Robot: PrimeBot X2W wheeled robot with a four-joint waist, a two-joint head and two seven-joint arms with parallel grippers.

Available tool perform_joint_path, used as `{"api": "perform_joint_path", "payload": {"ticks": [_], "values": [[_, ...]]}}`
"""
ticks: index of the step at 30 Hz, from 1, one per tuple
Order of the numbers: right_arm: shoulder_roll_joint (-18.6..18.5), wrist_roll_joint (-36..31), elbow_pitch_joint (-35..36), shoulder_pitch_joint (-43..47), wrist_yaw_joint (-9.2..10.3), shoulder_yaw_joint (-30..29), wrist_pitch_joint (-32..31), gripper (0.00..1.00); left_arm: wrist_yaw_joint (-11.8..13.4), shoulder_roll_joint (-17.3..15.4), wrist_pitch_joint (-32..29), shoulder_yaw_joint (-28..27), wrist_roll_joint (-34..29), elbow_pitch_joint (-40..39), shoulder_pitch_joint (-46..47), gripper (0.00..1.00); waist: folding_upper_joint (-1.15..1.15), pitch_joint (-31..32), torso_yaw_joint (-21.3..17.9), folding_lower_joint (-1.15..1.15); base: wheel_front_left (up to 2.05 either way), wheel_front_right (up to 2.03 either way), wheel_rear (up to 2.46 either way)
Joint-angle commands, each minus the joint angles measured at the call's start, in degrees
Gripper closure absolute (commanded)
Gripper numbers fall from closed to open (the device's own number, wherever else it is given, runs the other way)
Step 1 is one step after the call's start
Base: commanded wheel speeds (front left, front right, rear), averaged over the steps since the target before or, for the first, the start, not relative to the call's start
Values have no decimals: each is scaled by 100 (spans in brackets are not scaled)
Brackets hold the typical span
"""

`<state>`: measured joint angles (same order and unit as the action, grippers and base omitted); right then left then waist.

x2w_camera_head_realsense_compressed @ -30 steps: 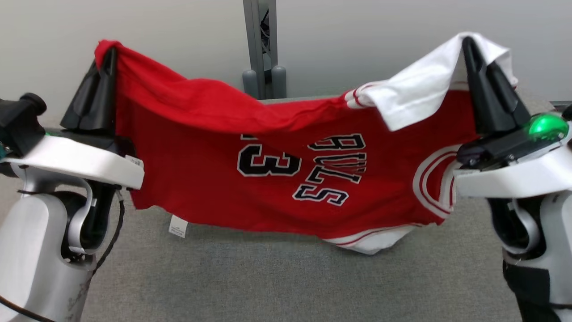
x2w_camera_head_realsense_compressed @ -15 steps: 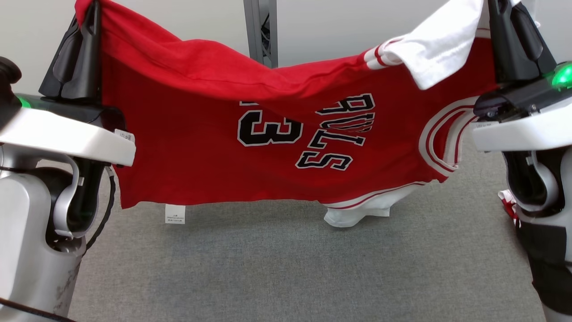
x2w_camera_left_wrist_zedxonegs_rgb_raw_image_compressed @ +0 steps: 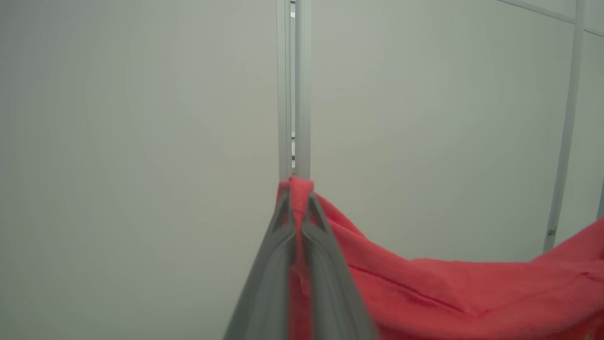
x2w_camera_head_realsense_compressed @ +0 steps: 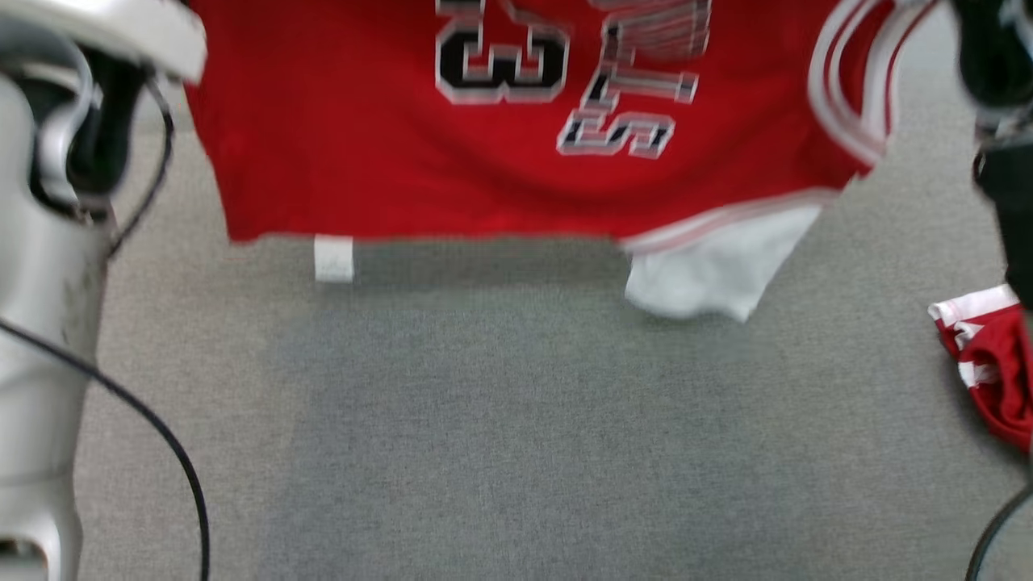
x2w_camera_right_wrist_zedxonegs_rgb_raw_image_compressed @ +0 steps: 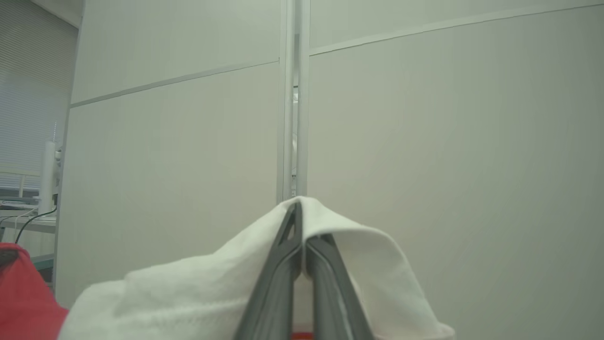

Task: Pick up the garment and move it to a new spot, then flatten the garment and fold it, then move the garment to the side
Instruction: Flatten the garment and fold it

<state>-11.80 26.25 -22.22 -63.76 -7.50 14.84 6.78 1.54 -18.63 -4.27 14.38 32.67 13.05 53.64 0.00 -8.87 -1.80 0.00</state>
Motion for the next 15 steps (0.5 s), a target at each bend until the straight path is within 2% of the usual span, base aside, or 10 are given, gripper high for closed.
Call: {"api": "perform_joint_path", "payload": {"ticks": [1,5,7,8,10,12,15], "values": [[-4,144,-453,-548,2,59,182,100,-125,45,37,-1,48,526,509,100,0,-278,46,0,0,0,0],[42,322,-1481,-1619,2,174,478,100,-357,192,208,64,-20,1686,1520,100,0,-516,101,0,0,0,0],[77,372,-1879,-2087,1,197,651,100,-424,210,373,99,-104,2165,2003,100,0,-626,113,0,0,0,0],[77,372,-1879,-2087,1,197,651,100,-424,210,373,99,-104,2165,2003,100,0,-626,113,0,0,0,0],[177,435,-2446,-2727,1,275,816,100,-610,313,846,172,-200,2951,2747,100,0,-896,128,0,0,0,0],[251,547,-2722,-2853,1,493,856,100,-812,414,1101,305,-83,3578,2983,100,0,-1247,121,0,0,0,0],[253,686,-2741,-2502,1,699,853,100,-880,449,1318,395,50,3944,2791,100,0,-1483,129,0,0,0,0]]}}
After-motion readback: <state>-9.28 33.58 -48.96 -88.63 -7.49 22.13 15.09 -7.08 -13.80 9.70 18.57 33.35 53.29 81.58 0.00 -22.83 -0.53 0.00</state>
